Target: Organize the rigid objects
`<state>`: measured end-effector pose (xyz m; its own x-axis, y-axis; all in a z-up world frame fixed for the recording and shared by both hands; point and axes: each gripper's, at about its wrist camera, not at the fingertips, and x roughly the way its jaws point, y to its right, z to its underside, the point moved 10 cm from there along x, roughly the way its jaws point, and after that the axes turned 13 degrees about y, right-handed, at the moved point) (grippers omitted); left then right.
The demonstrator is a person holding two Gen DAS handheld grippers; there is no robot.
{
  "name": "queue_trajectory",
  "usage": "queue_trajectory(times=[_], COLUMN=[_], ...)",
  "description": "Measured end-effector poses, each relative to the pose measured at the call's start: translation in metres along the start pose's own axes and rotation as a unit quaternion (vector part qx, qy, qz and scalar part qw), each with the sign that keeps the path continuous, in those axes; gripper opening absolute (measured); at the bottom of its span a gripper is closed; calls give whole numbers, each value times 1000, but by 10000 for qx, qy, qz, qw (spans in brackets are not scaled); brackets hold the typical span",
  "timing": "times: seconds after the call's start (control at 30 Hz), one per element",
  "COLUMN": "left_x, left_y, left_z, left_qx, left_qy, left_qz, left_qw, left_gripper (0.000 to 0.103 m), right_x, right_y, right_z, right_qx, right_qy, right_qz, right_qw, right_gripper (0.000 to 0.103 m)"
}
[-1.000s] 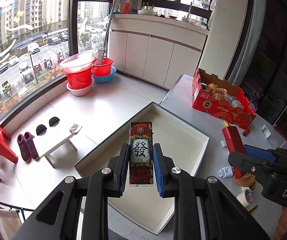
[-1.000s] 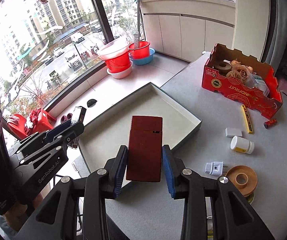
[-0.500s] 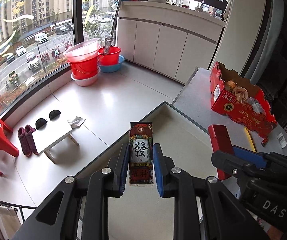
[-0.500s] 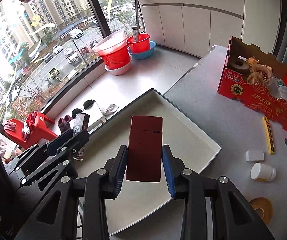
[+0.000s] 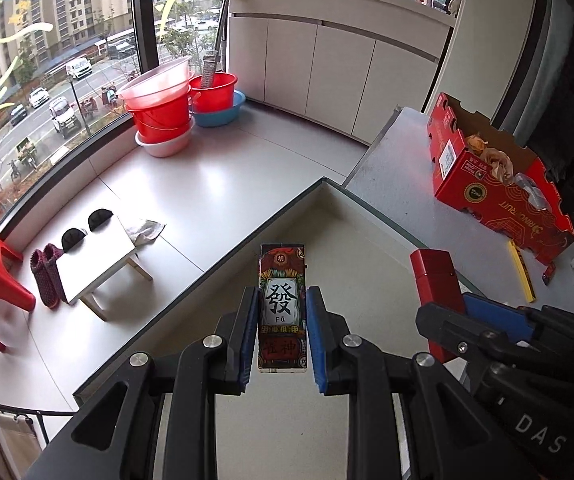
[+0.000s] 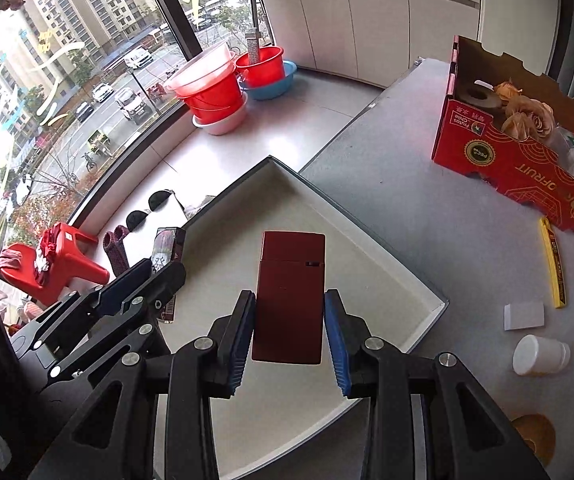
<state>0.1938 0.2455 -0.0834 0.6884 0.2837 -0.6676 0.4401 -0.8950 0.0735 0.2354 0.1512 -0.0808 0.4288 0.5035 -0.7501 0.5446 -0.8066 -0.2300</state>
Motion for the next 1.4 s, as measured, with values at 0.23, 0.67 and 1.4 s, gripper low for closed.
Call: queue_trajectory(times=[0.23,0.67,1.4], left_x=[10,16,24], left_y=[1,-2,-14], left_z=[6,13,38], left_qx=[23,53,197], left_qy=[-108,-215,-548], left_qz=[-39,-116,-530], left_qw=[9999,9997,9969], left_gripper=[25,25,81], right_x=[8,16,13], right_y=[3,11,21], right_z=[6,14,28], right_qx=[43,46,-125], right_qy=[-103,-211,-368], right_qz=[6,90,427], right_qw=[9999,9997,9983], right_gripper=[36,36,50])
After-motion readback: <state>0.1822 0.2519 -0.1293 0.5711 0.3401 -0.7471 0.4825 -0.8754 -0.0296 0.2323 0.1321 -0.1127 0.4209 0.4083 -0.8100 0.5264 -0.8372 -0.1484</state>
